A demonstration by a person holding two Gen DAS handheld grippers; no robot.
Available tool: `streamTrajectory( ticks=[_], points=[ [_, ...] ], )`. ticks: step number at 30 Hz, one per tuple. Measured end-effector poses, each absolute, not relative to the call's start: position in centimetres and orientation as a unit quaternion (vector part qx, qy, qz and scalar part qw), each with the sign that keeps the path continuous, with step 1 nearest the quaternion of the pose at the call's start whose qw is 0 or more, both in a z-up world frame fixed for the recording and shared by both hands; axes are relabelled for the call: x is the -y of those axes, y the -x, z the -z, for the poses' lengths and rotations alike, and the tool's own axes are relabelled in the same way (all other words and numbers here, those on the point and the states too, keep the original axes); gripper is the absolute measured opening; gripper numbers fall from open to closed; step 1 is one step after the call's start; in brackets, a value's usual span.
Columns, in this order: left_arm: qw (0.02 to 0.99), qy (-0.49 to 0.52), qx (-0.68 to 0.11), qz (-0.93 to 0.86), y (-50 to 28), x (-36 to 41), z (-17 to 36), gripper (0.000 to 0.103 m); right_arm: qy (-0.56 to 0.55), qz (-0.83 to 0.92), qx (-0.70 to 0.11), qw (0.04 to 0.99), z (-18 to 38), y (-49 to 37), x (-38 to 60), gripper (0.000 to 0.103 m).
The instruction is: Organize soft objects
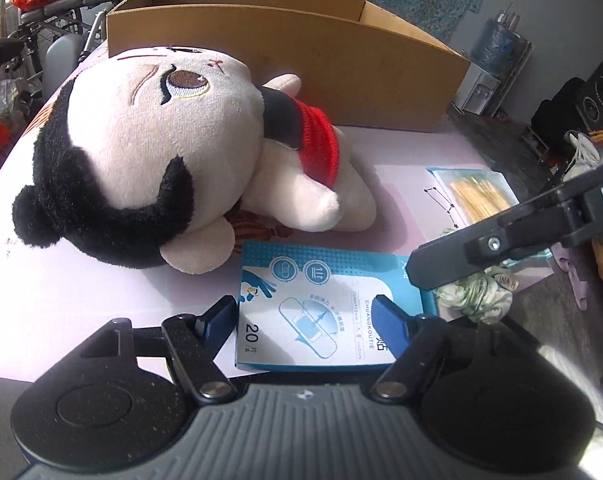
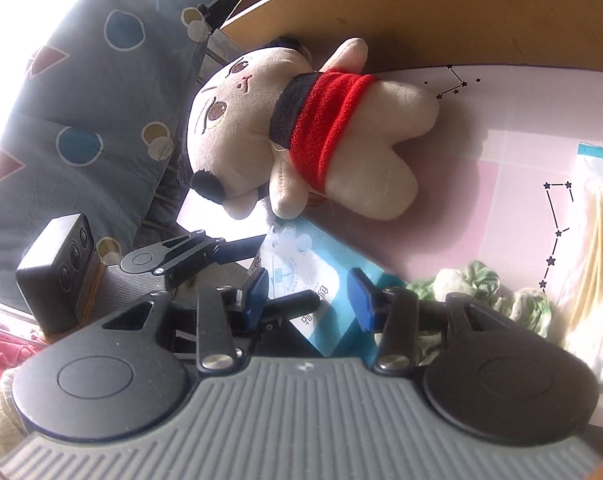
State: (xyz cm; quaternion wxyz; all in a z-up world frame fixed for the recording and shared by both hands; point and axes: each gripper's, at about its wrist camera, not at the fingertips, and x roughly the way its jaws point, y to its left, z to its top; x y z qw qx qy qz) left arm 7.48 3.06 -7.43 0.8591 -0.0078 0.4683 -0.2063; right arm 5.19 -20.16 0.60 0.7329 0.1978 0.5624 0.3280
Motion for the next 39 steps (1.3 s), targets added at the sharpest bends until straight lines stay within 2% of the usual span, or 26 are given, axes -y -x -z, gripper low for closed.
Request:
streamTrajectory(
  ticks=[3,9,10,12,14,18,24,25,26,27,29,31,34,35,36,38,39],
  points=[
    [0.856,0.044,-0.477,0.194,-8.8,-3.9,7.6,0.062,-0.195,-0.324,-0.564,0.734,-0.4,-5.3,20.3,0.044],
    [0.860,0.027,-0.471,0.192,-8.8,-3.4,7.5,0.064,-0.200,-0.312,-0.571,0.733,0.3,-5.5,21.1,0.044],
    [0.861,0.025,-0.470,0.193,-8.8,-3.4,7.4,0.065,-0.201,-0.310,-0.572,0.732,0.4,-5.5,21.2,0.044],
    [0.865,0.007,-0.463,0.194,-8.6,-3.0,6.7,0.081,-0.201,-0.307,-0.573,0.733,0.5,-5.5,21.4,0.044],
    [0.870,-0.011,-0.451,0.201,-8.0,-2.7,6.2,0.088,-0.204,-0.303,-0.573,0.734,0.7,-5.6,21.7,0.044],
    [0.864,-0.040,-0.442,0.236,-6.5,-1.9,5.2,0.097,-0.212,-0.296,-0.572,0.735,0.9,-5.8,22.0,0.044],
    [0.857,-0.104,-0.440,0.248,-6.2,1.1,6.2,0.097,-0.215,-0.294,-0.574,0.734,1.0,-5.8,22.0,0.044],
    [0.860,-0.118,-0.433,0.242,-6.2,1.5,6.4,0.094,-0.215,-0.294,-0.573,0.734,1.0,-5.8,22.0,0.044],
    [0.863,-0.127,-0.427,0.240,-6.3,1.9,6.5,0.085,-0.215,-0.294,-0.573,0.734,1.0,-5.7,22.0,0.044],
    [0.865,-0.122,-0.424,0.240,-6.5,2.1,6.5,0.067,-0.216,-0.294,-0.572,0.735,0.9,-5.7,22.1,0.044],
    [0.871,-0.113,-0.421,0.228,-7.1,2.4,6.1,0.048,-0.220,-0.291,-0.571,0.736,0.9,-5.7,22.2,0.044],
    [0.874,-0.107,-0.423,0.213,-8.0,2.6,5.7,0.047,-0.226,-0.286,-0.567,0.739,0.9,-5.8,22.6,0.044],
    [0.874,-0.114,-0.421,0.216,-8.6,3.2,5.7,0.051,-0.232,-0.280,-0.566,0.740,0.9,-5.8,23.0,0.044],
    [0.875,-0.114,-0.418,0.217,-8.6,3.3,5.7,0.061,-0.233,-0.280,-0.565,0.741,0.9,-5.7,23.1,0.044],
    [0.874,-0.113,-0.417,0.222,-8.6,3.2,5.7,0.075,-0.234,-0.279,-0.565,0.741,1.0,-5.6,23.3,0.044],
    [0.869,-0.110,-0.423,0.231,-8.3,3.1,5.5,0.087,-0.237,-0.278,-0.564,0.741,0.9,-5.5,23.6,0.044],
    [0.869,-0.105,-0.424,0.231,-7.9,2.8,5.4,0.089,-0.240,-0.277,-0.563,0.741,0.9,-5.5,23.8,0.044]
  ],
)
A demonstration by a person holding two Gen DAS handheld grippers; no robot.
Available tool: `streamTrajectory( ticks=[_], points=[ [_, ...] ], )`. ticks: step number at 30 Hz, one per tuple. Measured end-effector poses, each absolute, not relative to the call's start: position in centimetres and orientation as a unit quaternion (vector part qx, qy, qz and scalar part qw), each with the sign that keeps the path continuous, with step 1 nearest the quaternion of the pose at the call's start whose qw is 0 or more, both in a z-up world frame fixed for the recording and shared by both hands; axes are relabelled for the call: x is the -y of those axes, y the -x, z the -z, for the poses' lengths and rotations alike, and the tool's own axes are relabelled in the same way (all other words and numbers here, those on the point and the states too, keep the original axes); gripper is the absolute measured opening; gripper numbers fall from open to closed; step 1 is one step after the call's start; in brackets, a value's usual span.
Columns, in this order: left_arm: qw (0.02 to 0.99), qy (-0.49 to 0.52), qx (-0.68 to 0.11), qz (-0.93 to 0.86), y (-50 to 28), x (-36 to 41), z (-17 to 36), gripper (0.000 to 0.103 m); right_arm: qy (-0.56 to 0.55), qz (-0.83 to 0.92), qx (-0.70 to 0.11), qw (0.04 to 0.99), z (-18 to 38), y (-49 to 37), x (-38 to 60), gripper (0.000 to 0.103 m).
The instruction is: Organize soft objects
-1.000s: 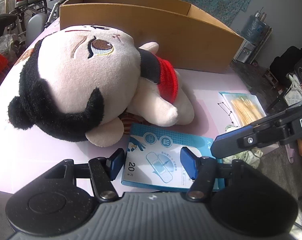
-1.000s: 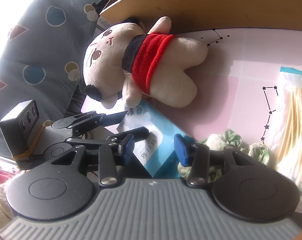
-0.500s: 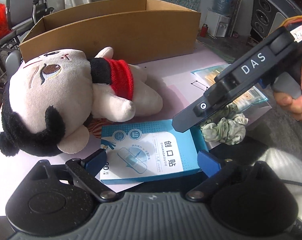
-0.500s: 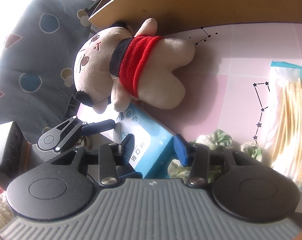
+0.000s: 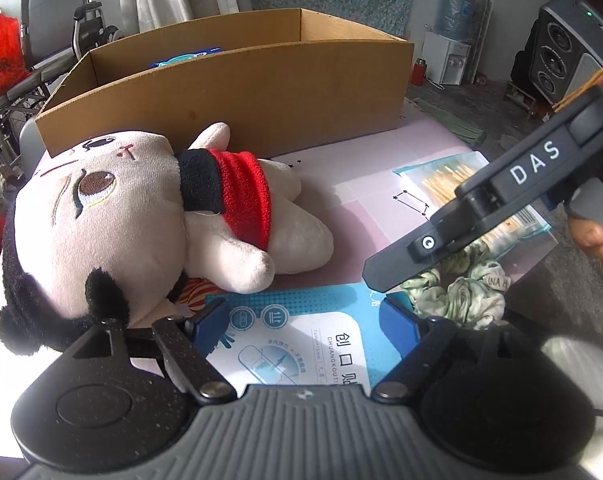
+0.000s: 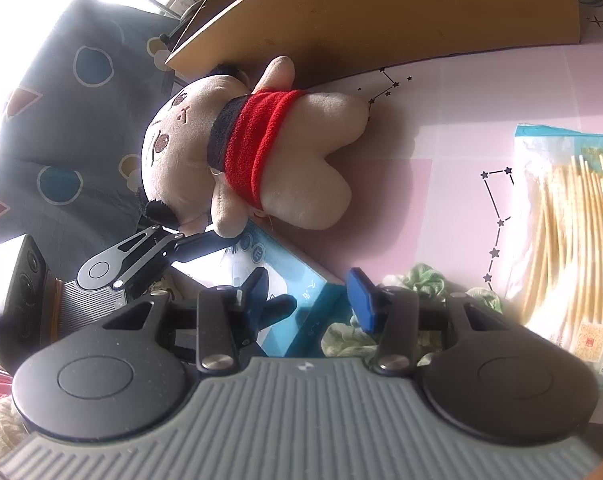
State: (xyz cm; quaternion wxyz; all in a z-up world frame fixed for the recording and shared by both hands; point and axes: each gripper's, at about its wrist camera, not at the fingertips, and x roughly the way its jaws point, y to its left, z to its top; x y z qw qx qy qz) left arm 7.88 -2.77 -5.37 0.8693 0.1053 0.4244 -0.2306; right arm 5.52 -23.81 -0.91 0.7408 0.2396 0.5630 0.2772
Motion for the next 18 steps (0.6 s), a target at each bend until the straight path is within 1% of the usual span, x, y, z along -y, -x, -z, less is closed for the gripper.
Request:
streamTrajectory(
  ticks=[2,4,6,7,11,15,18],
  points=[
    [0.868,-0.112,-0.421,0.237,-7.0,2.7,5.2,0.095,-0.245,-0.275,-0.561,0.741,0.9,-5.6,24.1,0.044],
    [0.864,-0.137,-0.422,0.238,-6.2,2.9,5.4,0.095,-0.247,-0.273,-0.561,0.741,0.9,-5.8,24.3,0.044],
    [0.858,-0.154,-0.431,0.232,-6.0,3.1,6.1,0.102,-0.246,-0.273,-0.560,0.742,0.9,-6.0,24.4,0.044],
    [0.862,-0.147,-0.428,0.229,-6.1,3.0,6.3,0.103,-0.246,-0.274,-0.560,0.742,0.9,-6.0,24.3,0.044],
    [0.862,-0.117,-0.443,0.216,-7.0,2.7,6.5,0.103,-0.243,-0.277,-0.559,0.742,0.7,-5.9,24.2,0.044],
    [0.850,-0.146,-0.454,0.222,-6.8,3.6,6.5,0.103,-0.246,-0.272,-0.556,0.746,0.6,-5.8,24.6,0.044],
    [0.851,-0.180,-0.441,0.221,-6.4,4.3,7.0,0.103,-0.252,-0.268,-0.557,0.745,0.7,-5.9,25.0,0.044]
  ],
)
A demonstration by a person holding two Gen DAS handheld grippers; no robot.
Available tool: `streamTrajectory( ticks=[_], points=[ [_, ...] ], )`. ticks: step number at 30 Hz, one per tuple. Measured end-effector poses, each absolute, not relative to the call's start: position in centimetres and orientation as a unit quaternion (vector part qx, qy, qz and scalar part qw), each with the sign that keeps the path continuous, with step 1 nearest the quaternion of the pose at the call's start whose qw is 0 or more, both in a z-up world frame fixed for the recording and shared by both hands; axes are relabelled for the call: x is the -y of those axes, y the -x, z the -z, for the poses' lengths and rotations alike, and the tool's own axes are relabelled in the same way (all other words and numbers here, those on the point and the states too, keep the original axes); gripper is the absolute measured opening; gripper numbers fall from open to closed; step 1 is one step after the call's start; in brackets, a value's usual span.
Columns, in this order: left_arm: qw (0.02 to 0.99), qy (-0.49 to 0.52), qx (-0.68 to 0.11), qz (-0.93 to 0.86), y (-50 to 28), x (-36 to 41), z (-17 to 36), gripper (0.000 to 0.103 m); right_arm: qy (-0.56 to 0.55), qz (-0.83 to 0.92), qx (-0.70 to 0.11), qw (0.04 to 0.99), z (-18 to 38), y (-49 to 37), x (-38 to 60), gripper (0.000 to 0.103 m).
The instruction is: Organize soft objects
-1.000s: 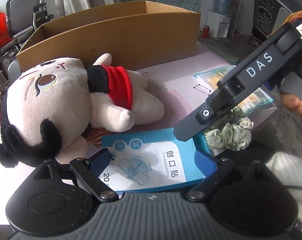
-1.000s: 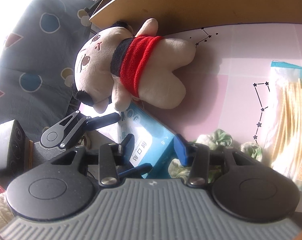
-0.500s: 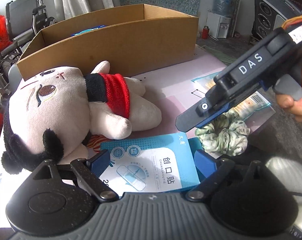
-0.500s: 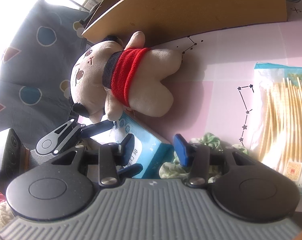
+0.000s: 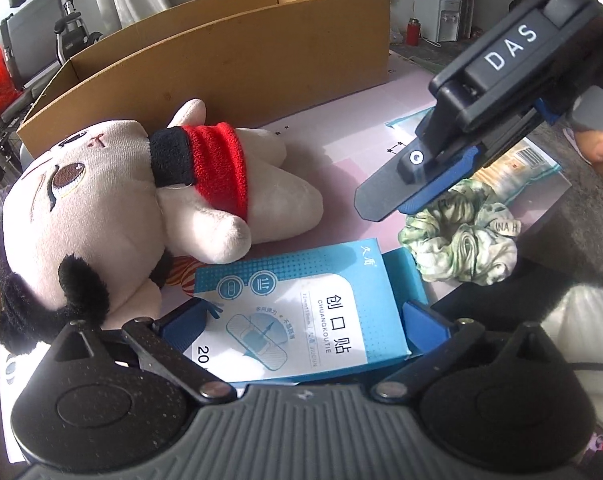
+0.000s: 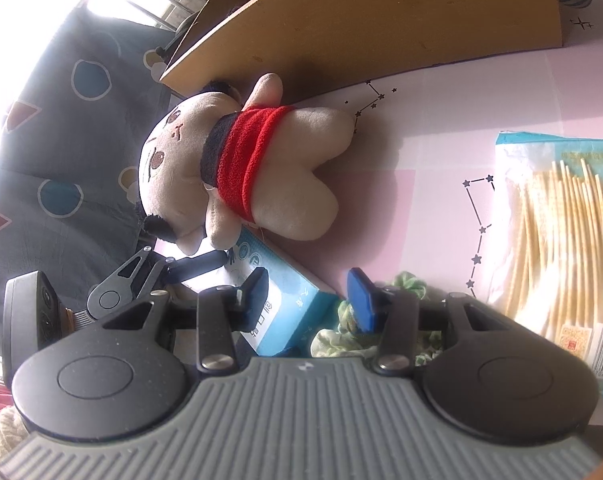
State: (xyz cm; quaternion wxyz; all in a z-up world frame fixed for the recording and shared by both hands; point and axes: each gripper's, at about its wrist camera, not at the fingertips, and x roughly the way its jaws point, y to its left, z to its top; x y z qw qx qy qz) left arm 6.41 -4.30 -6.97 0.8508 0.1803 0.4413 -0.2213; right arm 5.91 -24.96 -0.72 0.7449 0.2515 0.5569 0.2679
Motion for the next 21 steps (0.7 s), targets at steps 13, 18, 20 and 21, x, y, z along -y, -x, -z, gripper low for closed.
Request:
streamTrajectory(
  ticks=[13,18,20,21],
  points=[
    [0.872,-0.171,-0.425,0.173,-8.1,6.1,6.8,0.083,-0.258,-0.269,-0.551,0.747,0.1,-5.2,25.0,0.044],
    [0.874,-0.085,-0.429,0.212,-8.2,3.1,5.2,0.088,-0.258,-0.267,-0.557,0.743,0.3,-5.4,25.0,0.044],
    [0.876,-0.070,-0.425,0.216,-7.5,1.5,4.5,0.090,-0.264,-0.271,-0.564,0.734,0.6,-5.5,24.8,0.045],
    [0.876,-0.069,-0.426,0.218,-7.1,0.8,4.3,0.091,-0.265,-0.273,-0.568,0.729,0.8,-5.5,24.6,0.045]
  ],
)
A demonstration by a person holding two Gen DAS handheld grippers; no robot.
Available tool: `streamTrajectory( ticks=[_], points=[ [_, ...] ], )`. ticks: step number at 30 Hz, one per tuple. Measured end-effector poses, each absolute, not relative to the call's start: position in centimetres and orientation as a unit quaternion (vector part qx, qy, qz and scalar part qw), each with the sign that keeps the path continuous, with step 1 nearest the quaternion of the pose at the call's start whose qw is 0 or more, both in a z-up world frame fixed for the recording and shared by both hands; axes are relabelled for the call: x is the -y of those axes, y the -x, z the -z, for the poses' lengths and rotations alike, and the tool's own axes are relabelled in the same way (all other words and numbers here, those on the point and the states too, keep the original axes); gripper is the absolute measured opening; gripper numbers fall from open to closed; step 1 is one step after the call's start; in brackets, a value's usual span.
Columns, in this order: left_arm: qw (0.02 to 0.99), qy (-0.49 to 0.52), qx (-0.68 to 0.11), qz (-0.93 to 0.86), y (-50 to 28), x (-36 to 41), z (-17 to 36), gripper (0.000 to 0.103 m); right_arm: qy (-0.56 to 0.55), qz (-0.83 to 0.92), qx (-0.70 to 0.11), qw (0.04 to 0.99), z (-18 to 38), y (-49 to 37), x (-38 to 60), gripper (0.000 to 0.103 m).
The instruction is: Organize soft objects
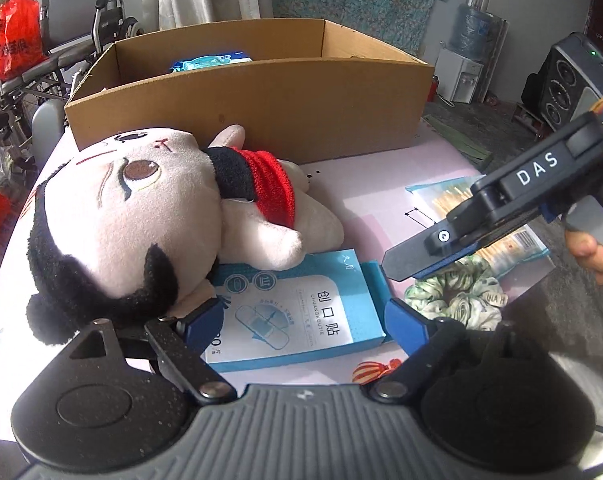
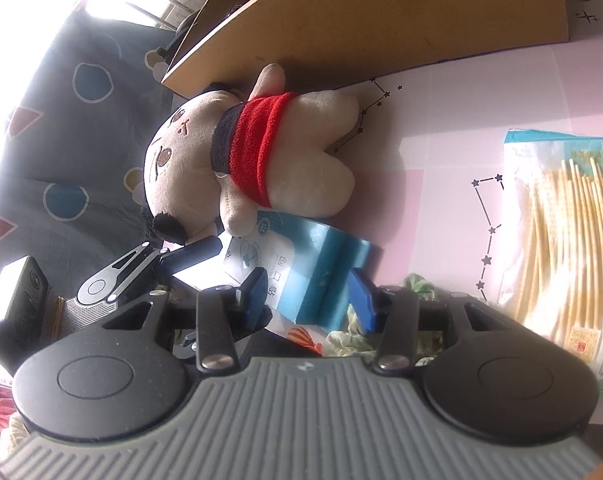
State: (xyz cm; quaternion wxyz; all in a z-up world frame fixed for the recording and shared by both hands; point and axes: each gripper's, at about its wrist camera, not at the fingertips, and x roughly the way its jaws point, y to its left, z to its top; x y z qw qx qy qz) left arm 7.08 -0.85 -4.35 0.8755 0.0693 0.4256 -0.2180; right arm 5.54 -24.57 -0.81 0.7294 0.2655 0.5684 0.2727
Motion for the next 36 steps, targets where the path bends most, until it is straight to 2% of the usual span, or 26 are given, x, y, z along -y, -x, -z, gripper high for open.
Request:
streamTrajectory(
  ticks=[5,10,16,18,20,24,30,36],
  points=[
    [0.867,-0.043,-0.454,0.203,-6.8,-1.9,5.2,0.094,-0.275,-0.281,-0.588,0.707,1.9,-5.8,23.4,0.048],
    [0.857,0.030,-0.469,0.210,-8.4,-3.4,7.1,0.096,-0.289,-0.275,-0.603,0.691,3.1,-6.4,22.5,0.051],
    [0.869,-0.012,-0.436,0.234,-8.7,-1.9,7.7,0.094,-0.314,-0.269,-0.599,0.686,4.0,-7.2,22.0,0.051],
    [0.870,-0.004,-0.438,0.226,-8.6,-1.9,7.6,0.082,-0.308,-0.269,-0.598,0.689,3.9,-7.3,21.8,0.050],
    [0.872,0.006,-0.439,0.216,-8.6,-2.2,7.2,0.073,-0.296,-0.263,-0.595,0.700,3.7,-7.2,21.7,0.040],
    [0.866,0.025,-0.449,0.219,-8.8,-3.1,7.2,0.077,-0.276,-0.272,-0.583,0.714,3.5,-6.8,21.6,0.039],
    [0.838,0.016,-0.467,0.283,-7.3,-1.9,7.0,0.077,-0.264,-0.247,-0.571,0.737,3.2,-7.4,22.9,0.039],
    [0.846,-0.037,-0.451,0.282,-6.1,-1.3,7.3,0.081,-0.279,-0.253,-0.584,0.719,3.8,-8.1,23.7,0.040]
  ],
)
